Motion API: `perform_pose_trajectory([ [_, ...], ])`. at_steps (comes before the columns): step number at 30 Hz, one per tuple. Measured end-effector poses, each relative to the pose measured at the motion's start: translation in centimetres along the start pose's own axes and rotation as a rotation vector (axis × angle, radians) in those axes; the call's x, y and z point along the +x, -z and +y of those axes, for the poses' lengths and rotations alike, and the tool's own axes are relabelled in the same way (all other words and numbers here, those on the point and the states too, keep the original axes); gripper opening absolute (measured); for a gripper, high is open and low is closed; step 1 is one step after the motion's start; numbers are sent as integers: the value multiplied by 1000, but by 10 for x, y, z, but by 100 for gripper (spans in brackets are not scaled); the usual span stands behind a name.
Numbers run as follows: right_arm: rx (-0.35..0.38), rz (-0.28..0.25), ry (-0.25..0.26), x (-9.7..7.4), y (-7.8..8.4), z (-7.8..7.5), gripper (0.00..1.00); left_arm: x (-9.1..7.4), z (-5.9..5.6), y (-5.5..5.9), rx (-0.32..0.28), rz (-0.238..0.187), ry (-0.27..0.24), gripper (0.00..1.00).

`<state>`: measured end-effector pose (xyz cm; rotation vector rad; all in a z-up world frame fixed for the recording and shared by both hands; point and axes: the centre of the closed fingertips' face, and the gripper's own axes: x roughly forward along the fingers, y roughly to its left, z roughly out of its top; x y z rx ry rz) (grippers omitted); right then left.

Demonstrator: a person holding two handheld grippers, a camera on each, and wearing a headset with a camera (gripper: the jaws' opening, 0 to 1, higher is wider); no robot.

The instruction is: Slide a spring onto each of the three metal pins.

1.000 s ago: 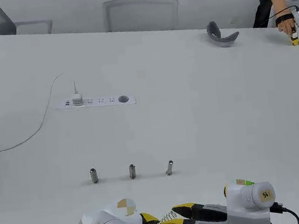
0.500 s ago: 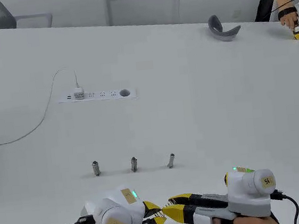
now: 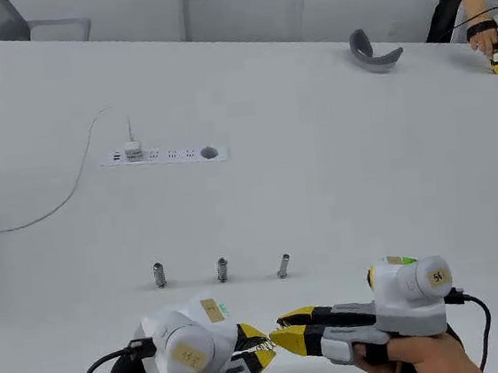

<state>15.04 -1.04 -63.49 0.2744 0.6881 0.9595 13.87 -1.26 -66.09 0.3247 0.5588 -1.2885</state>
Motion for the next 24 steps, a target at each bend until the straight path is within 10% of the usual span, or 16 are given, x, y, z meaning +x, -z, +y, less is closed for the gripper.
perform_pose_trajectory([
  [24, -356, 367, -105, -1, 8, 14, 16, -2, -9, -18, 35, -75, 70, 9],
])
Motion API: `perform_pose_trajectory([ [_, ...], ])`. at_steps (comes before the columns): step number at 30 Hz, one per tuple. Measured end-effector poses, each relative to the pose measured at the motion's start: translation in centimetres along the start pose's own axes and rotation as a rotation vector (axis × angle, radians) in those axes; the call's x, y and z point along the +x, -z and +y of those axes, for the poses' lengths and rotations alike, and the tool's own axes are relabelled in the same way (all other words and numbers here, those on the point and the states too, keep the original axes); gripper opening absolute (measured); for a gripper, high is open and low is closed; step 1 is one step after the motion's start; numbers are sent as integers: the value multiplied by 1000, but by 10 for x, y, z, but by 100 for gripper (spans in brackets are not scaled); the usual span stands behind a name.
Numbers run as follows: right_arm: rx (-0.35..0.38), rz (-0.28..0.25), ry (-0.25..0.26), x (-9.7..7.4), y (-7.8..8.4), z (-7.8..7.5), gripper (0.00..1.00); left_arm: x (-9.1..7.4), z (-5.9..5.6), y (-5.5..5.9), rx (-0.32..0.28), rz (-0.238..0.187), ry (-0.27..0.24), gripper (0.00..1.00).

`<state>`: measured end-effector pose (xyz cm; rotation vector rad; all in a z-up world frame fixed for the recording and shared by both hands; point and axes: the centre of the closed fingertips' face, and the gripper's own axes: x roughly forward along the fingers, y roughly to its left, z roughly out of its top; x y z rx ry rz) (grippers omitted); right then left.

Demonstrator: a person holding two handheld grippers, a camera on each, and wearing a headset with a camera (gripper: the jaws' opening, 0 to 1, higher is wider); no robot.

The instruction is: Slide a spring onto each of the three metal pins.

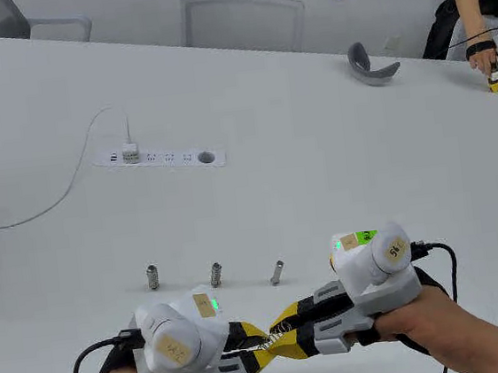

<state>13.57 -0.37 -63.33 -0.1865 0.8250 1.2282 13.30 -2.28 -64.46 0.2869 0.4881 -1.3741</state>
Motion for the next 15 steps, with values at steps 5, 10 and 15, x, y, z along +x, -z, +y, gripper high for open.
perform_pose_trajectory([
  [5, -44, 41, -32, 1, 3, 3, 15, 0, -4, 1, 21, 6, 18, 9],
  [10, -86, 70, -62, 2, 6, 7, 15, 0, -7, 2, 40, 15, 36, 9],
  [15, -107, 78, -75, 4, 9, 8, 13, 0, -8, 4, 44, 21, 44, 9],
])
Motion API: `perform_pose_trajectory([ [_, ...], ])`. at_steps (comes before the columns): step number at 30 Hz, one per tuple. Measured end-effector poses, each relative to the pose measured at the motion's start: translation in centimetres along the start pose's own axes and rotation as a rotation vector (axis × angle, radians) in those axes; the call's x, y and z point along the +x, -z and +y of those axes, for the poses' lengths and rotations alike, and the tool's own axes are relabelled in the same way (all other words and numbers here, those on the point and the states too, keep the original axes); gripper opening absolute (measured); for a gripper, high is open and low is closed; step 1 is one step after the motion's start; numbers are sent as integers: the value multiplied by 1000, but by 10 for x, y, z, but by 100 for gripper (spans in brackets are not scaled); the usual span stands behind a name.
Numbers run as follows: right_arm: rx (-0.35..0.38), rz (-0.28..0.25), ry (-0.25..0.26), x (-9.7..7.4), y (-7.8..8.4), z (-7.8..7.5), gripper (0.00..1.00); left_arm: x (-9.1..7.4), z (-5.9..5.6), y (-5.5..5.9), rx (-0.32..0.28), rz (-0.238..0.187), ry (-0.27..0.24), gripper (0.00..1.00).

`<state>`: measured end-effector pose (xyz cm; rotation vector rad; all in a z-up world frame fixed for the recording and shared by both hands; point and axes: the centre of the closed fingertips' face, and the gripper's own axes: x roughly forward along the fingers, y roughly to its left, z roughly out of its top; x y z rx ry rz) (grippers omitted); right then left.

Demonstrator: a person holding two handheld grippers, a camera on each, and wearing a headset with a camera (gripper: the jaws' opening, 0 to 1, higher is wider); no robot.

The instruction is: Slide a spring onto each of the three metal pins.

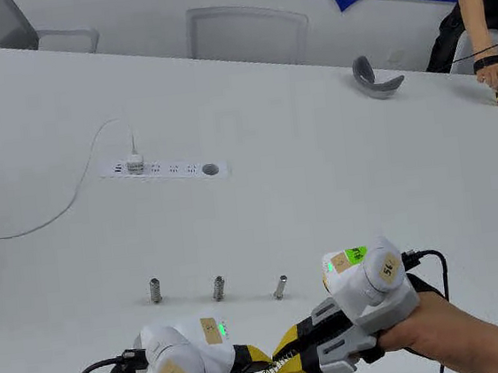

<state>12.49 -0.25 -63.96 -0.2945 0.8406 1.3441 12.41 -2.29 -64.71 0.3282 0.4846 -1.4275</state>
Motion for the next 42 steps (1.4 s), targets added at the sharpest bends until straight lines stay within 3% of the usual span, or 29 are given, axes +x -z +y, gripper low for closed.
perform_pose_trajectory([
  [16, 32, -13, -18, 5, 5, 1, 13, 0, -1, 7, -32, -10, 18, 10],
  [20, 57, -27, 3, 5, 5, -3, 12, 1, 3, 8, -62, -16, 5, 11],
  [23, 70, -18, 19, 6, 9, -6, 12, 2, 8, 15, -101, 1, -10, 14],
  [25, 79, -14, 27, 5, 11, -7, 12, 2, 10, 21, -90, 19, -25, 15],
  [28, 86, -18, 40, 2, 14, -9, 12, -1, 12, 26, -120, 12, -34, 15],
  [31, 76, -15, 85, -3, 19, -17, 12, -6, 19, 37, -145, 33, -70, 16],
  [34, 101, -10, 123, -7, 25, -25, 12, -10, 26, 43, -197, 20, -99, 17],
  [42, 119, 23, 186, -15, 37, -37, 12, -23, 41, 52, -249, 15, -152, 20],
])
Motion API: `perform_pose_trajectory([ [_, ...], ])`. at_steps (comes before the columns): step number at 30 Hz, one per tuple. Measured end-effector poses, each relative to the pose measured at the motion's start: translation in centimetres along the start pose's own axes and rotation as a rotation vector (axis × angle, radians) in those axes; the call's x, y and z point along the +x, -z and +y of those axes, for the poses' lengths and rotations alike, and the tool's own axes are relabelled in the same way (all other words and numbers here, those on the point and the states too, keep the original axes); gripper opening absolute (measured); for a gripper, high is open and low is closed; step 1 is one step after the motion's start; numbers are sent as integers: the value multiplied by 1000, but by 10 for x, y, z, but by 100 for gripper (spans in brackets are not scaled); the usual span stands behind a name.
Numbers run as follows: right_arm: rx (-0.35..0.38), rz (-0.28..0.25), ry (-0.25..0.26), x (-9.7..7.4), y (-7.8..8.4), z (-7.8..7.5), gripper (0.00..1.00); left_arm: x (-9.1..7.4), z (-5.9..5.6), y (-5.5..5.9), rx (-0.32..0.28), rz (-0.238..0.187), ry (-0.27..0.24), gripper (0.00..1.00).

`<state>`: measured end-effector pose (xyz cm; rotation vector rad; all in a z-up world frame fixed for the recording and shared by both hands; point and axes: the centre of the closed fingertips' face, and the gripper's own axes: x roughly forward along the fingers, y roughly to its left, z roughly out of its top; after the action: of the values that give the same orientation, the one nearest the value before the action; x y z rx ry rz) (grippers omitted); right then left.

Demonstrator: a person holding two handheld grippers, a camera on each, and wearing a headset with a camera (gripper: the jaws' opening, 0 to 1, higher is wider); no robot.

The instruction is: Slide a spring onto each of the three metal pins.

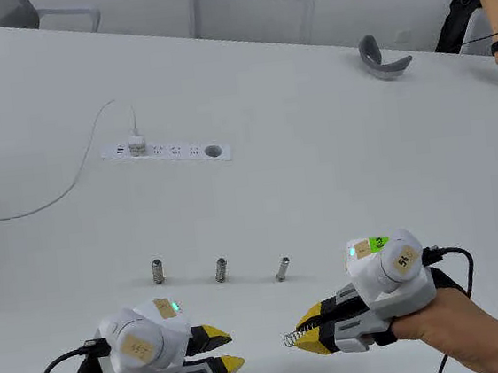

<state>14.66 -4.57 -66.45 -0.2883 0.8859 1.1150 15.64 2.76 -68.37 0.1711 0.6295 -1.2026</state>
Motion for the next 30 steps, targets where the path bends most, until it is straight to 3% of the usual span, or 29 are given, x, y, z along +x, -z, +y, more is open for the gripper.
perform_pose_trajectory([
  [14, -1, 43, 73, -5, 5, -34, 12, -9, 23, -5, -39, -19, -81, 30],
  [30, 31, 121, 109, -5, 10, -74, 12, -25, 44, 1, -80, -18, -156, 39],
])
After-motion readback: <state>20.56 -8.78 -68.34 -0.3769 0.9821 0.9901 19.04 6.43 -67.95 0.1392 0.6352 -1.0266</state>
